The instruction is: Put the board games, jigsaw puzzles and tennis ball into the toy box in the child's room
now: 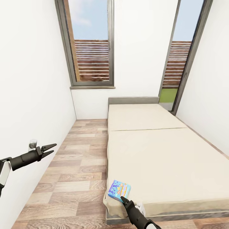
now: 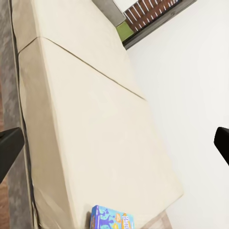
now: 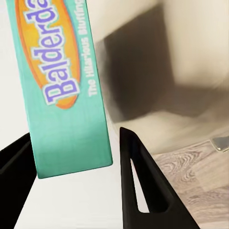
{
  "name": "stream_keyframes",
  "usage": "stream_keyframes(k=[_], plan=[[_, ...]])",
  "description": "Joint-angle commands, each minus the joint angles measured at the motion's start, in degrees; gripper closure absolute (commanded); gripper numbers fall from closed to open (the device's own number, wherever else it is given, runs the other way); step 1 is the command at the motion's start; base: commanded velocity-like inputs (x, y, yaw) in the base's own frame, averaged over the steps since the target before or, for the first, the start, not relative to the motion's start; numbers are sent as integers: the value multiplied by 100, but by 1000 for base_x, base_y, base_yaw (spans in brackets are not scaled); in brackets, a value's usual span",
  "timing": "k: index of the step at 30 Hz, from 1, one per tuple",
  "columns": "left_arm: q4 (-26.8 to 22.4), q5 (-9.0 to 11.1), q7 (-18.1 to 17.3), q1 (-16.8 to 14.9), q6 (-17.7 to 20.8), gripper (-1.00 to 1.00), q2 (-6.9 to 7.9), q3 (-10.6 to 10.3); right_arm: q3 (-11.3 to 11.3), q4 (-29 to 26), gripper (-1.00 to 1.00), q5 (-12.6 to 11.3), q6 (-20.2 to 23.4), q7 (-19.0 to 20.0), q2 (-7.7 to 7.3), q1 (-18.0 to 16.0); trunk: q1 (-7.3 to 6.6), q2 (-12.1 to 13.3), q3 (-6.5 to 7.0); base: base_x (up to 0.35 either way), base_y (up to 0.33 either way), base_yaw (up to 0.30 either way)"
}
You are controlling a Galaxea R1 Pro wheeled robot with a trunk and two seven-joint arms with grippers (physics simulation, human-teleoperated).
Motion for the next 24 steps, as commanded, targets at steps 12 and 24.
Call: stream_keyframes(k=[12, 24], plan=[[2, 13, 1, -3, 34, -100, -12, -5, -27, -1, 100, -48, 55, -2, 5, -2, -265, 480, 211, 0, 0, 0], [2, 5, 3, -3, 34, -100, -21, -6, 14, -28, 100, 27, 95, -94, 75, -115, -528, 962, 426, 0, 0, 0]])
